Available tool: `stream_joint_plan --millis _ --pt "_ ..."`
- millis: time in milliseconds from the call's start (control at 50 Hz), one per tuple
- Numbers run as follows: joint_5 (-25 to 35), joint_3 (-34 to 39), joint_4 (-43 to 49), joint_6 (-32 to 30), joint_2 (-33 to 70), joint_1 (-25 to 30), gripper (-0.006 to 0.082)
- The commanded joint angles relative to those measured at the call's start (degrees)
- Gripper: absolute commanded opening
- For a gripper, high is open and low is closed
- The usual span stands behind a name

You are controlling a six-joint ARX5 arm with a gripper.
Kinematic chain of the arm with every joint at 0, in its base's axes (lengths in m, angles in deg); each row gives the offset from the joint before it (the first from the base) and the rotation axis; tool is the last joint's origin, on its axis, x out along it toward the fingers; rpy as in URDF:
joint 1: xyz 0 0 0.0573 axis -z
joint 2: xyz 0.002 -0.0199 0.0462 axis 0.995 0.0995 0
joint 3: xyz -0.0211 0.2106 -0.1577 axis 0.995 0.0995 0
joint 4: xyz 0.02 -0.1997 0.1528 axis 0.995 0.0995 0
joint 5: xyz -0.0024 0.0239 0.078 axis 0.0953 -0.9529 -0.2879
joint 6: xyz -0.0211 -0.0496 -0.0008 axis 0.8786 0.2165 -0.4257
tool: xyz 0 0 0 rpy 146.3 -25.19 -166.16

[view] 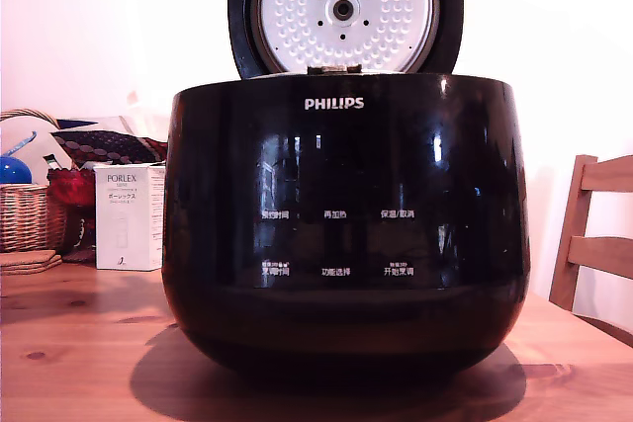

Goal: Close the rice cooker by pressing the lid down with medium force

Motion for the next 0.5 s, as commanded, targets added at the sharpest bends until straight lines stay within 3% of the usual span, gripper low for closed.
stream_joint_plan --millis 0,140,480 --pt "-0.48 -0.28 0.44 -3.28 1.05 0.87 -0.0021" --pt "-1.11 -0.28 3.19 -6.69 1.07 1.97 -0.0021" --pt "-1.53 -0.28 7.50 -6.62 0.94 2.82 -0.0021"
